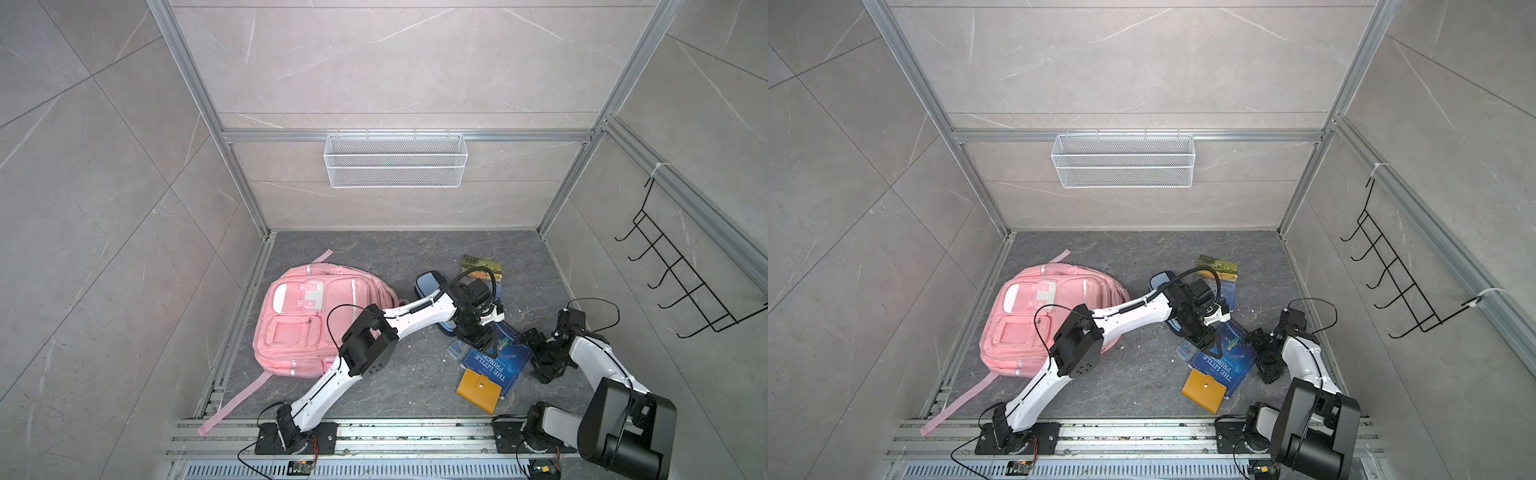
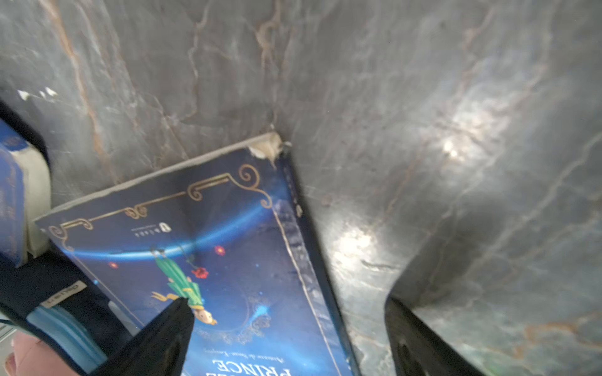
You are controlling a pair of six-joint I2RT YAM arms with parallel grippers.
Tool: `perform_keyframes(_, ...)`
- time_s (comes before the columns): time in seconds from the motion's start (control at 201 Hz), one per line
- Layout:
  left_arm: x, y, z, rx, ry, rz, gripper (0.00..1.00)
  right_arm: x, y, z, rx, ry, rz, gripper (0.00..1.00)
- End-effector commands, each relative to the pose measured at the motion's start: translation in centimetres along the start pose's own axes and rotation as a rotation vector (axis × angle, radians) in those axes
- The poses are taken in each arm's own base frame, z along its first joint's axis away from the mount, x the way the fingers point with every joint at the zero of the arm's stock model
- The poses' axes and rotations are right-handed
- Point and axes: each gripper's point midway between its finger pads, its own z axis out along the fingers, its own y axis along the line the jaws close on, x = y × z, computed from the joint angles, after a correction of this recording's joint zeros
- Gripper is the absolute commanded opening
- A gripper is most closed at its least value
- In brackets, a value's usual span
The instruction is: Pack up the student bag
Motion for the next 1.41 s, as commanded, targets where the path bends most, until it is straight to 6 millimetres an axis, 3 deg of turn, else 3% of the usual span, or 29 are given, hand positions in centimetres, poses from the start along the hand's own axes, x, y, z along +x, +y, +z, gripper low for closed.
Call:
perform_keyframes(0.0,-0.5,1.4,1.0,-0.032,-0.029,-0.050,0.66,0.2,0.0,1.2,-0.027,0.021,-0.039,0.93)
perform_keyframes(0.269,1.3,4.1,3.6,-0.050,-0.011,-0.157,0.66,1.9,-0.5,3.4,-0.077,0.084,-0.019,0.86)
perform_keyframes(0.628,3.7,6.8,5.7,0.012,-0.006,-0.288,0.65,3.3,2.9,3.5,-0.312,0.152,-0.079,0.84)
perform_keyframes(0.917,4.2,9.4,4.9,0.043,-0.075,-0.386,0.65,4.8,5.4,1.1,-0.470,0.211,-0.169,0.81)
perform_keyframes(1.156,4.4,9.7,4.7,0.044,-0.085,-0.390,0.65,5.7,7.2,-1.0,-0.567,0.259,-0.233,0.78)
perform_keyframes(1.275,4.6,9.9,4.5,0.049,-0.093,-0.399,0.65,5.9,7.3,-1.0,-0.580,0.273,-0.235,0.76)
perform_keyframes(1.345,4.2,9.8,3.7,0.043,-0.109,-0.396,0.65,5.7,7.1,-0.7,-0.563,0.262,-0.230,0.75)
perform_keyframes(1.405,3.4,9.5,1.5,0.016,-0.144,-0.391,0.65,5.6,6.9,-0.5,-0.550,0.249,-0.230,0.75)
